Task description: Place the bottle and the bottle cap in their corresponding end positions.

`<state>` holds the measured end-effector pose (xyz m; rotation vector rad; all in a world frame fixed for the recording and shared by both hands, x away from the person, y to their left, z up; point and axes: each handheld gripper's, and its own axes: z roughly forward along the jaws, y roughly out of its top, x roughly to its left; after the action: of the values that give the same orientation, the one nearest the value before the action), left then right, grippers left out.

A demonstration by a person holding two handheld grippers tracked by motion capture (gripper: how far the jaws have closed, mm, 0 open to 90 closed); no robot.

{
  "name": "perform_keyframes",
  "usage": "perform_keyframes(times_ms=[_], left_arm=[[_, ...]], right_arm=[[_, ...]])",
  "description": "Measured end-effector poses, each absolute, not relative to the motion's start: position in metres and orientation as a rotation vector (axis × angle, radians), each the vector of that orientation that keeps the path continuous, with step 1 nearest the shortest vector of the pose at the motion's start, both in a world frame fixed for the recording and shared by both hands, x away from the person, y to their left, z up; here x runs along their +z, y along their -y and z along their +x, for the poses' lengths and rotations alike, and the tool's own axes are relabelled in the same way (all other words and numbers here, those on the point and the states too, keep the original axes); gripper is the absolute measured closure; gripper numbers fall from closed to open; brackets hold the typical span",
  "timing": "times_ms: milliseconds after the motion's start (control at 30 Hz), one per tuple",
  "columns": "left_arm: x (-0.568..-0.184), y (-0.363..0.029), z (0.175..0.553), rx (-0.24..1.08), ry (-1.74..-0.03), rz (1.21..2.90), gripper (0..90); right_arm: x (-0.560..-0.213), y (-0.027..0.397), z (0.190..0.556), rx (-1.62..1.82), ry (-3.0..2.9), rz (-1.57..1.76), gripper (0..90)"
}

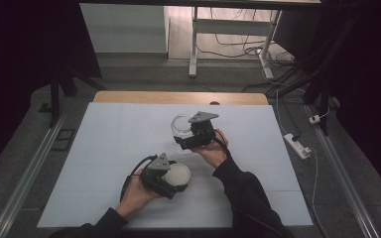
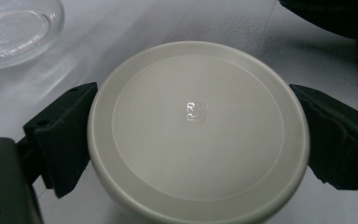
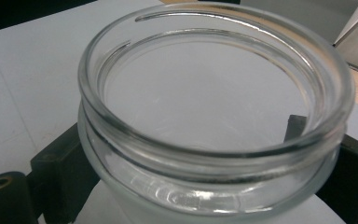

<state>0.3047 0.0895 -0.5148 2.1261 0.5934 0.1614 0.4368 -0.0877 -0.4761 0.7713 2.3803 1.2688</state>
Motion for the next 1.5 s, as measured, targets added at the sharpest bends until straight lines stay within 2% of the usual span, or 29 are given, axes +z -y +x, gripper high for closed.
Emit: perform_keyframes(times_ms=[467,767,1500], left_arm=[[-0.53,-0.077,0.316,0.201,-0.602,2.178,7.9],[-0.537,-0.072,0.322,0.179,-0.619,2.2,7.9],[-0.543,-0.064,0.326,0.187,-0.62,2.326,7.5]], right_arm=[[-0.483,0.084,0.456,1.266,-2.371,0.793,6.6],[-0.488,0.08,0.464,1.258,-2.368,0.798,6.6],[-0.505,0.075,0.469,1.238,-2.399,0.803,6.4]])
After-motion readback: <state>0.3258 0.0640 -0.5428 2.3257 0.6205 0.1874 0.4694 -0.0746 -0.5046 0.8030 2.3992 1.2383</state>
